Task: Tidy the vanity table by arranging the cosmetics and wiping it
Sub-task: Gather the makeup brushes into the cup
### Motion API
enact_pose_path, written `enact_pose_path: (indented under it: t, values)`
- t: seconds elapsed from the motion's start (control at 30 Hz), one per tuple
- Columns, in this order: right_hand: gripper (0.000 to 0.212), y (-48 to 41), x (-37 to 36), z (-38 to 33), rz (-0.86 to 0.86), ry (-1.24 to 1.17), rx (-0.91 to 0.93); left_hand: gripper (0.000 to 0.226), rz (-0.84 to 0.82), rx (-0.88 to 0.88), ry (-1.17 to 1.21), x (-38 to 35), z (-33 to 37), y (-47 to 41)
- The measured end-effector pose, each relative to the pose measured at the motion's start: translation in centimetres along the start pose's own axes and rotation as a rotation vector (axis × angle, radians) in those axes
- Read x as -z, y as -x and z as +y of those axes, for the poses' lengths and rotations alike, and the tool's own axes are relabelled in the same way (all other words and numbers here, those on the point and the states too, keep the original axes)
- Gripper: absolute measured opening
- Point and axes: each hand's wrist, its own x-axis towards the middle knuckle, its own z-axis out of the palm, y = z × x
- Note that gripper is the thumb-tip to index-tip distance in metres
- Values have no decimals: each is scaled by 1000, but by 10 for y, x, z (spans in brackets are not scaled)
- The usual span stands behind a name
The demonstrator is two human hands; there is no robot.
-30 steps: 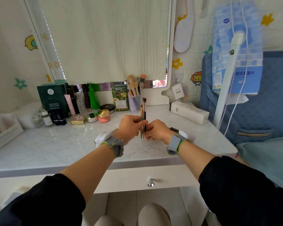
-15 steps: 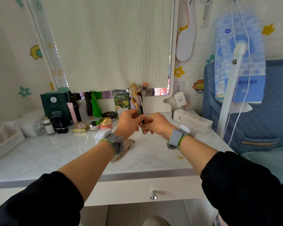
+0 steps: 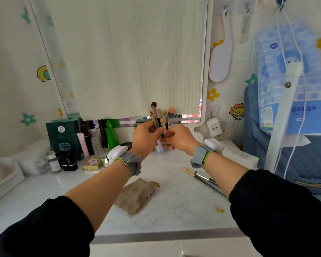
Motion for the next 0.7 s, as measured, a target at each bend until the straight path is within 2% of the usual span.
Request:
enact_pose_path:
  t: [0.2, 0.37, 0.53, 0.7]
  values:
    - [8, -32, -2, 7, 26, 22, -8, 7, 35, -37, 27, -7, -12, -31]
    - [19, -46, -4, 16, 101, 37, -28, 10, 98, -30, 70, -17, -20, -50]
    - [16, -60, -8, 31, 137, 74, -76, 5, 112, -28, 63, -22, -29, -63]
    - [23, -68, -13, 42, 151, 96, -77, 7, 144, -16, 53, -25, -36, -74]
